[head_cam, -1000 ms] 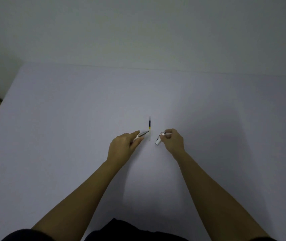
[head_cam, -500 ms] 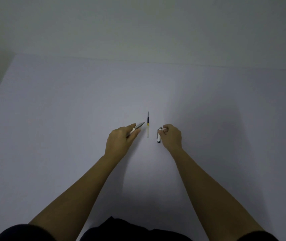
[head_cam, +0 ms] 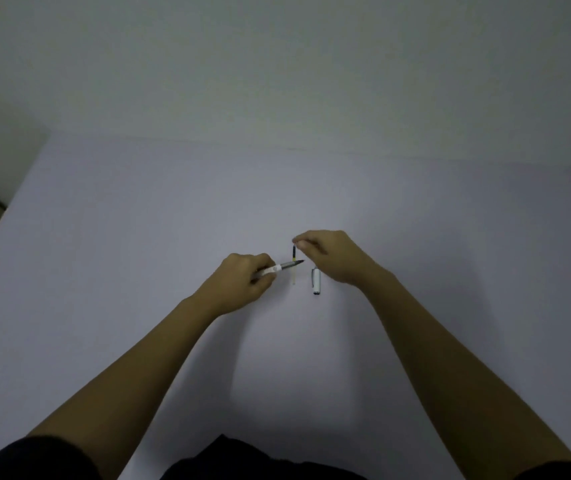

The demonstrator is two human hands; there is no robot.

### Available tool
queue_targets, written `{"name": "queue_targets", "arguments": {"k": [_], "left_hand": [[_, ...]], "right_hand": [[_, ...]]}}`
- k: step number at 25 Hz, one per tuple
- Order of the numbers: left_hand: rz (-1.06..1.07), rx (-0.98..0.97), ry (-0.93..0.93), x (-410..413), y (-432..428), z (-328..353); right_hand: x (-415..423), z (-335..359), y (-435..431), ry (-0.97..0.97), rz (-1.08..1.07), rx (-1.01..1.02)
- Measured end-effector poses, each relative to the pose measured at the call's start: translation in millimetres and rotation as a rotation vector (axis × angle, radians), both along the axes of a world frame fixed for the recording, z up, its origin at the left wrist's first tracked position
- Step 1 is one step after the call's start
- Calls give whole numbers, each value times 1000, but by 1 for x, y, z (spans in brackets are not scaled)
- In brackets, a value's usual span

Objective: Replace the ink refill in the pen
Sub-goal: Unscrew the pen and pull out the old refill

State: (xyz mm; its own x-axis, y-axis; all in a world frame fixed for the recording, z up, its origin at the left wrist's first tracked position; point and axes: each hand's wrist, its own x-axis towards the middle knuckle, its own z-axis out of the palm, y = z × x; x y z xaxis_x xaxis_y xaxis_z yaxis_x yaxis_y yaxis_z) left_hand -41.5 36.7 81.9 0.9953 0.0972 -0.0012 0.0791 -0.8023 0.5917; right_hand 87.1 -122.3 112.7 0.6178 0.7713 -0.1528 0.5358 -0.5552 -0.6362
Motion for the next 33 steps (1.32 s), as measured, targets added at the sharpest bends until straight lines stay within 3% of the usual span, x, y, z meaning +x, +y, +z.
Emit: {"name": "queue_targets", "arguments": {"k": [3, 6, 14, 19, 23, 29, 33], "left_hand": [[-102, 149, -109, -6, -1, 14], [-115, 112, -187, -5, -1, 19], [-9, -4, -133, -5, -15, 18], [-39, 30, -158, -5, -16, 23], [-38, 8, -179, -7, -17, 25], [-58, 28, -203, -8, -12, 28], [-67, 25, -214, -10, -15, 30]], "right_hand": [[-10, 15, 2, -58, 169, -215], [-10, 19, 2, -3, 229, -279], [-13, 16, -14, -123, 223, 19], [-15, 17, -15, -149, 224, -168], [-19, 20, -19, -152, 197, 44], [-17, 25, -20, -128, 171, -118], [-19, 28, -25, -177, 194, 13]]}}
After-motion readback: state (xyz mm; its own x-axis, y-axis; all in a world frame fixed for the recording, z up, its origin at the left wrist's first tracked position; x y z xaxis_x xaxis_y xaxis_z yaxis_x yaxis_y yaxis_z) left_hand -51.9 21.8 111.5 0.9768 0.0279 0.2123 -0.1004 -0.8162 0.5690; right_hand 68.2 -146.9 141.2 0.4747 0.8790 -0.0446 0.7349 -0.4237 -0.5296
